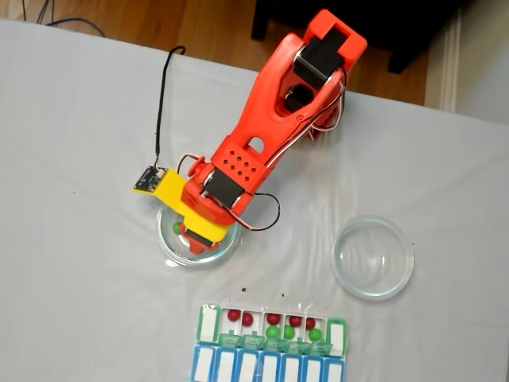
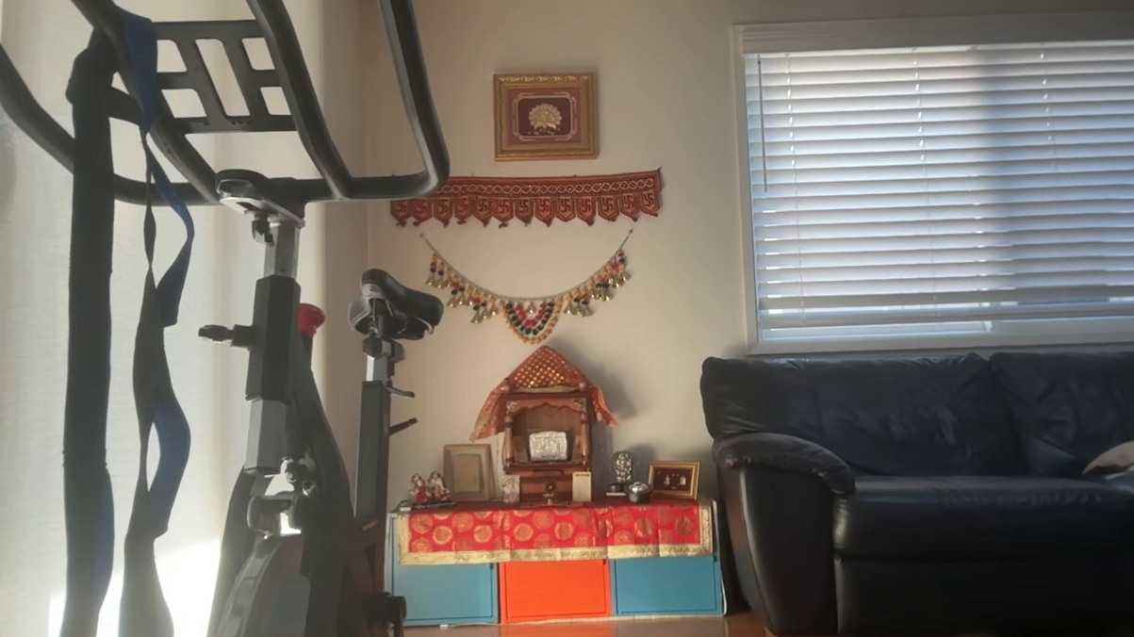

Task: Sort medicines into box.

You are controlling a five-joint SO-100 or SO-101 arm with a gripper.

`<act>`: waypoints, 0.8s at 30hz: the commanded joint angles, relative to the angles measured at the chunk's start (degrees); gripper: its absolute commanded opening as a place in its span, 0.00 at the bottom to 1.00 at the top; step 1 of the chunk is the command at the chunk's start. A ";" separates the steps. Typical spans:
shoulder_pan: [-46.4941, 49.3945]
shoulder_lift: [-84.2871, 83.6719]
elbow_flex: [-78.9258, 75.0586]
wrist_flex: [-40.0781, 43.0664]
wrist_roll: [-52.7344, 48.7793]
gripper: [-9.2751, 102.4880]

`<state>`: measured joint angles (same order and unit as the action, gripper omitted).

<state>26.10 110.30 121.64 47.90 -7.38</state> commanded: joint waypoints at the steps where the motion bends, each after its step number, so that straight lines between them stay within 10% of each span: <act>1: -1.14 1.93 -4.04 0.35 -0.35 0.27; 24: -0.18 4.92 -2.72 -0.44 -5.36 0.23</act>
<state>25.58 110.30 121.64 48.08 -11.95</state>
